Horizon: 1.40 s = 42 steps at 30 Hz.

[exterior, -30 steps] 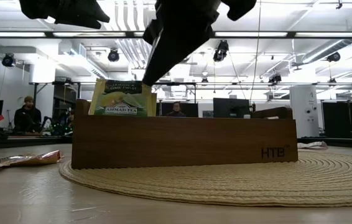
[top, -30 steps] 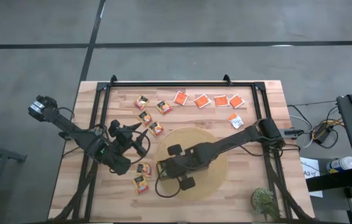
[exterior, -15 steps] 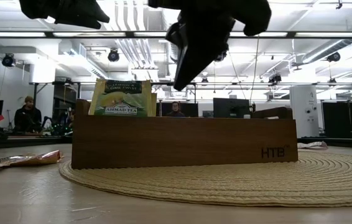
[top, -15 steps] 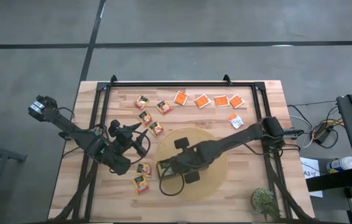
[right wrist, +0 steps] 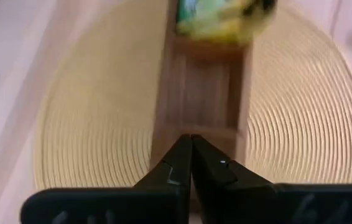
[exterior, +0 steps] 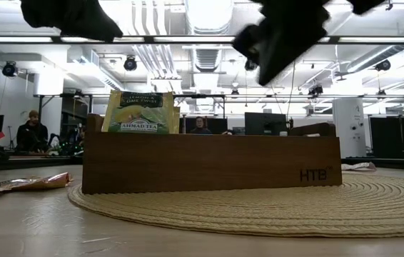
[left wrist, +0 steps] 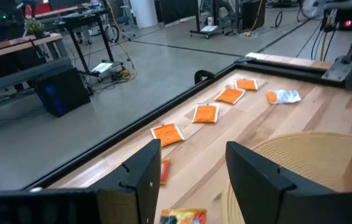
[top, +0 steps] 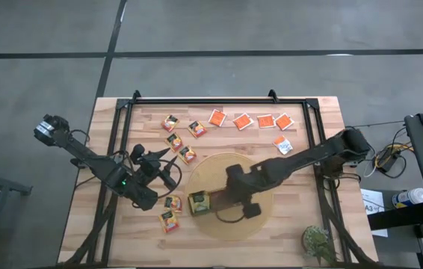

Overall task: Pick & Place Tea
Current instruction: Adjust the wood organizer

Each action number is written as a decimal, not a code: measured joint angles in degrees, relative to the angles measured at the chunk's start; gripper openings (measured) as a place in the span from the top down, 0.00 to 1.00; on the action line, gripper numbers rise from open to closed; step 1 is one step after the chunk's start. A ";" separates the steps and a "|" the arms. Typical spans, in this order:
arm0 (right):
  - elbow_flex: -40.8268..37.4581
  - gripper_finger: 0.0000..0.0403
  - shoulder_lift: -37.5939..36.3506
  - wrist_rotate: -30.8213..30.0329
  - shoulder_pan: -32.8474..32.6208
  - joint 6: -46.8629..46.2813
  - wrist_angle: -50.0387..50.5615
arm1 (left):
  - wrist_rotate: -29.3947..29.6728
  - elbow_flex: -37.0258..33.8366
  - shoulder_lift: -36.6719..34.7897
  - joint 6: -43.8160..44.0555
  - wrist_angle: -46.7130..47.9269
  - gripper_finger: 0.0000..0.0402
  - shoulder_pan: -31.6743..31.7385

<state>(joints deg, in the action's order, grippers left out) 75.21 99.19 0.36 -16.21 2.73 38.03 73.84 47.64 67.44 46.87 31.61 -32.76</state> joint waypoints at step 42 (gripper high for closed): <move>-5.89 0.98 5.45 0.70 12.65 -15.29 1.33 | -29.65 -20.61 -9.75 -42.38 -51.76 0.57 0.71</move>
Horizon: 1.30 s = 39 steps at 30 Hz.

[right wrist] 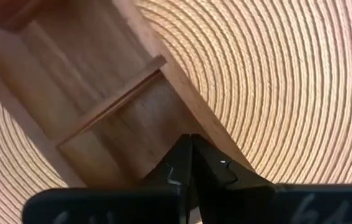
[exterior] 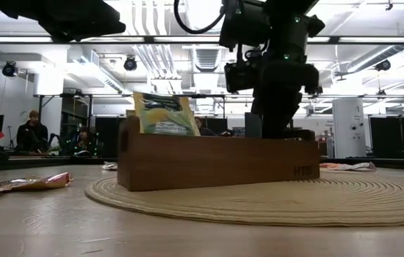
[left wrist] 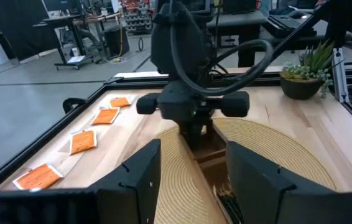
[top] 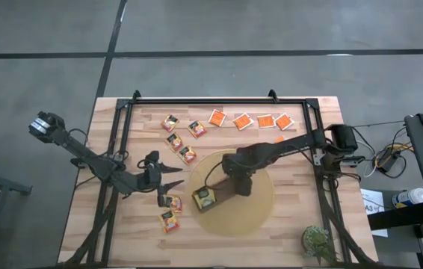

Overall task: Pick & Place Tea
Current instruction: Adjust the wood organizer

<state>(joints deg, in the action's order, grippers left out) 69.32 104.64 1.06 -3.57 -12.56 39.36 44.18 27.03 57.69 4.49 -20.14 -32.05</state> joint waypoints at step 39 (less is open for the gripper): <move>3.46 0.96 -3.13 1.92 -3.31 14.87 -1.03 | 0.02 0.07 -0.02 0.17 -1.36 0.57 0.00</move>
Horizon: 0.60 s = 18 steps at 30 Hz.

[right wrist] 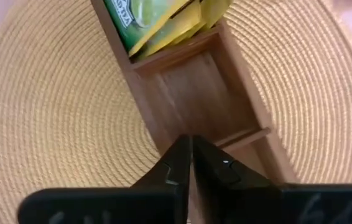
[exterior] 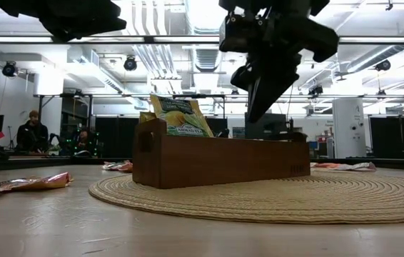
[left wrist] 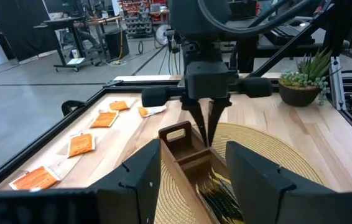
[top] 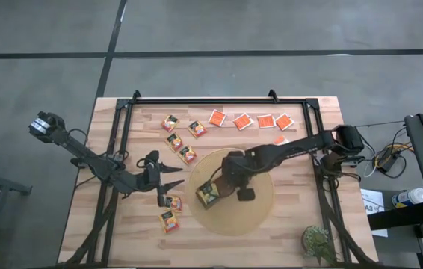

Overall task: Pick & Place Tea
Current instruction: Adjust the wood organizer

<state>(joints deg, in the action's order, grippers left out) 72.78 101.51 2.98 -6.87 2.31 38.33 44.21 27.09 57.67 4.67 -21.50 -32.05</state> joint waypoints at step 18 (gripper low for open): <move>0.06 0.60 2.66 -4.26 4.59 8.30 -6.79 | 0.00 0.00 -0.07 0.02 -0.02 0.57 0.00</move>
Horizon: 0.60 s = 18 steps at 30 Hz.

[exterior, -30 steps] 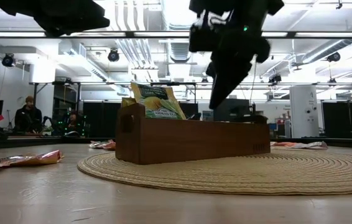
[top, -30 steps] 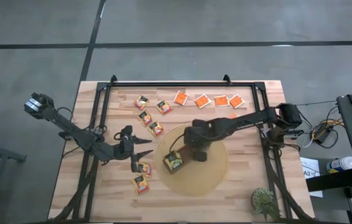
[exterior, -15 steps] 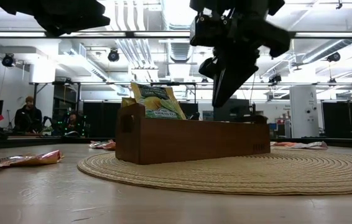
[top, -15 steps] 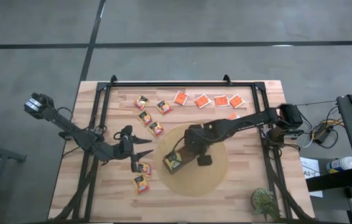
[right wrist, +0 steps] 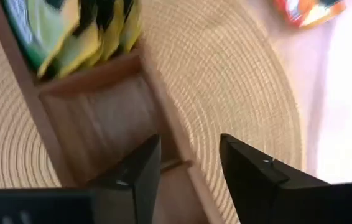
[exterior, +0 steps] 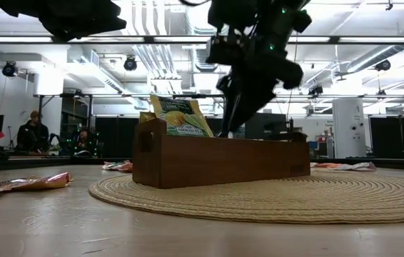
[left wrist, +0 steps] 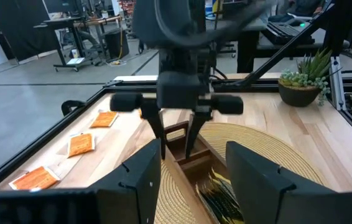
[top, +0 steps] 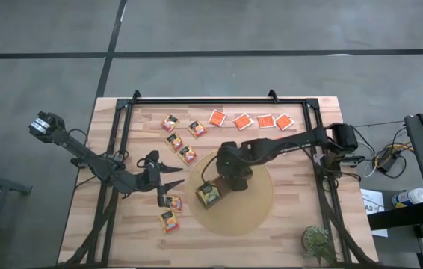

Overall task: Pick & Place Tea
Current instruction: Adjust the wood organizer

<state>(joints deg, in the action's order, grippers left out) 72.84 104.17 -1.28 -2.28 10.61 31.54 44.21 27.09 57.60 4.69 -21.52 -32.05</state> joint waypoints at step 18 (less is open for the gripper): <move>-0.02 0.75 3.79 0.18 2.58 -6.06 -1.83 | -0.02 0.00 -0.11 -0.15 -0.46 0.57 0.00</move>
<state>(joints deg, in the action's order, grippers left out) 72.82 107.96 -1.10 0.30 4.55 29.71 44.19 27.09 57.49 4.54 -21.98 -32.05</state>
